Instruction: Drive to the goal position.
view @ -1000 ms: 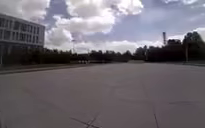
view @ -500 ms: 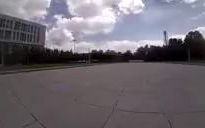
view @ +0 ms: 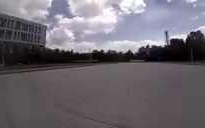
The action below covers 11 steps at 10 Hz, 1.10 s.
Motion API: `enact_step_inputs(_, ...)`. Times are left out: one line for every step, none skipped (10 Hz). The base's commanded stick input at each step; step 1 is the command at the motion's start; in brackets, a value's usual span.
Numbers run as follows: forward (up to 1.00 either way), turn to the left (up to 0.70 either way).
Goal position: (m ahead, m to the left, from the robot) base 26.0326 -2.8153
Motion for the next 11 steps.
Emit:
enact_step_inputs(0.70,0.00)
enact_step_inputs(0.70,0.00)
enact_step_inputs(0.70,0.00)
enact_step_inputs(0.70,0.00)
enact_step_inputs(0.70,0.00)
enact_step_inputs(0.70,0.00)
enact_step_inputs(0.70,0.00)
enact_step_inputs(0.70,0.00)
enact_step_inputs(0.70,0.00)
enact_step_inputs(0.70,0.00)
enact_step_inputs(0.70,0.00)
